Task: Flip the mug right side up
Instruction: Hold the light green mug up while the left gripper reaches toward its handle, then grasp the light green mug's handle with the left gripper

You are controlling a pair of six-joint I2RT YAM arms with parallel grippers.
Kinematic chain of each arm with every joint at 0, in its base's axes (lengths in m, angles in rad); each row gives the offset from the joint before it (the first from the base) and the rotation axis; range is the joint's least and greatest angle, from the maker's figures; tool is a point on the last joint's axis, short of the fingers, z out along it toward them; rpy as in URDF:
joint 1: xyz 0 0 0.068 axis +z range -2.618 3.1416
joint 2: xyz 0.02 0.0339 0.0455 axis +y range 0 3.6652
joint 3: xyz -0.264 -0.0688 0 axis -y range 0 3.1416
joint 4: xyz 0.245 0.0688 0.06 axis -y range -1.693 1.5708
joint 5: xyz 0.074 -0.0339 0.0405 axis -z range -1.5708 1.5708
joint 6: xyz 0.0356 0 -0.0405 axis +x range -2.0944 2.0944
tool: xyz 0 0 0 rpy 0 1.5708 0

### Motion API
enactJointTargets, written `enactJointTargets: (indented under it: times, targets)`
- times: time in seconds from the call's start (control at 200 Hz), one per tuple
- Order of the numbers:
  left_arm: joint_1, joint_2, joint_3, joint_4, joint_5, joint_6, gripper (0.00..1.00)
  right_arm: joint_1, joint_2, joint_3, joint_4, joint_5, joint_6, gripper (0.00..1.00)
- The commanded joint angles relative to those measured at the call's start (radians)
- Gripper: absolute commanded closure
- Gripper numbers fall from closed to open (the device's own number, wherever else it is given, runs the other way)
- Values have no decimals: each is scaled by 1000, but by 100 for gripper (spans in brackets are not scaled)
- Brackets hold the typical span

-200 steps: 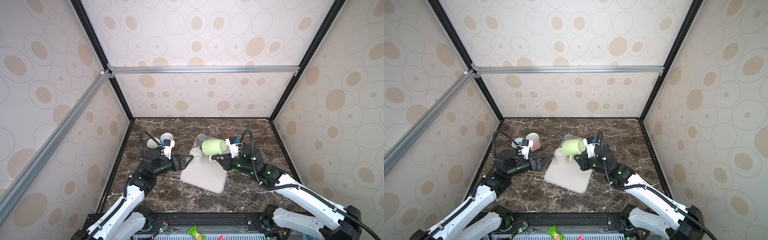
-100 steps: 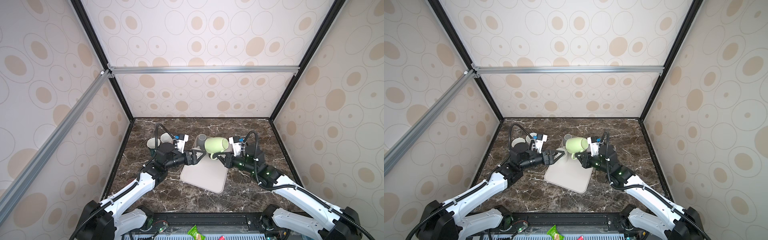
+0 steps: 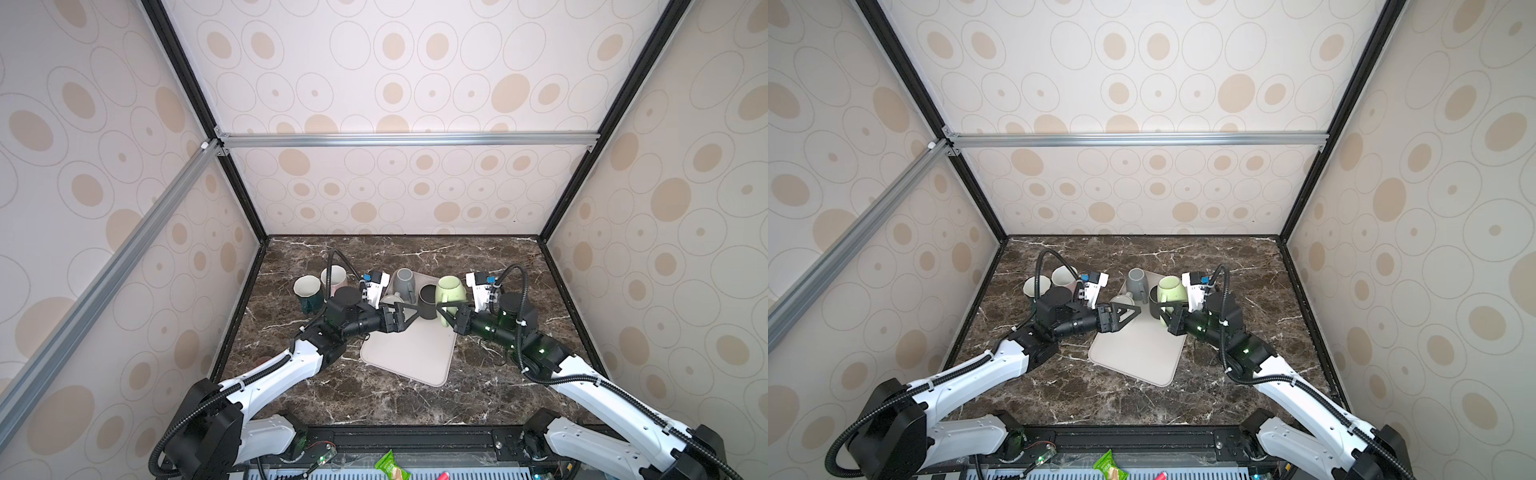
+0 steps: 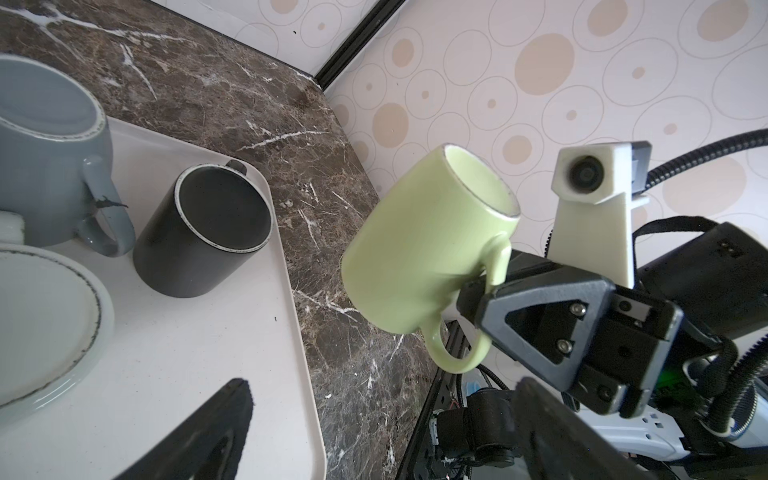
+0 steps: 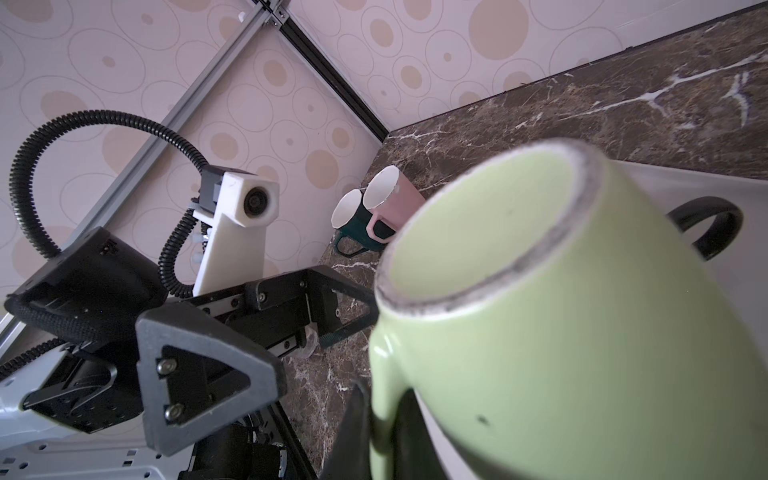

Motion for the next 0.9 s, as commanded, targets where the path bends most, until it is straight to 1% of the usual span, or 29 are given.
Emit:
enactJointTargets:
  times: [0.0,0.445,0.56,0.6,0.64,0.715,0.745,0.805,0.895]
  targets:
    - [-10,-20,34,39,-9,-9,2,-7,-23,-2,114,-9,0,100]
    - [-13,-21,22,41,-10,-10,2,-12,-10,-5,127,-13,13,100]
    - [-15,-20,16,42,-13,7,2,-14,-4,-3,128,-12,22,100]
    - [-15,-20,13,41,-24,29,2,-13,2,3,115,-1,29,100]
    - [-17,-21,7,43,-47,77,2,-13,9,24,61,26,41,100]
    - [-28,-32,-3,42,-114,168,2,-14,42,94,-70,59,54,100]
    - [-32,-40,-10,50,-161,194,2,-14,57,123,-115,64,56,100]
    - [-36,-59,-34,87,-209,244,2,-19,95,172,-176,55,68,100]
    - [-40,-89,-82,181,-250,299,2,-26,147,221,-199,20,90,100]
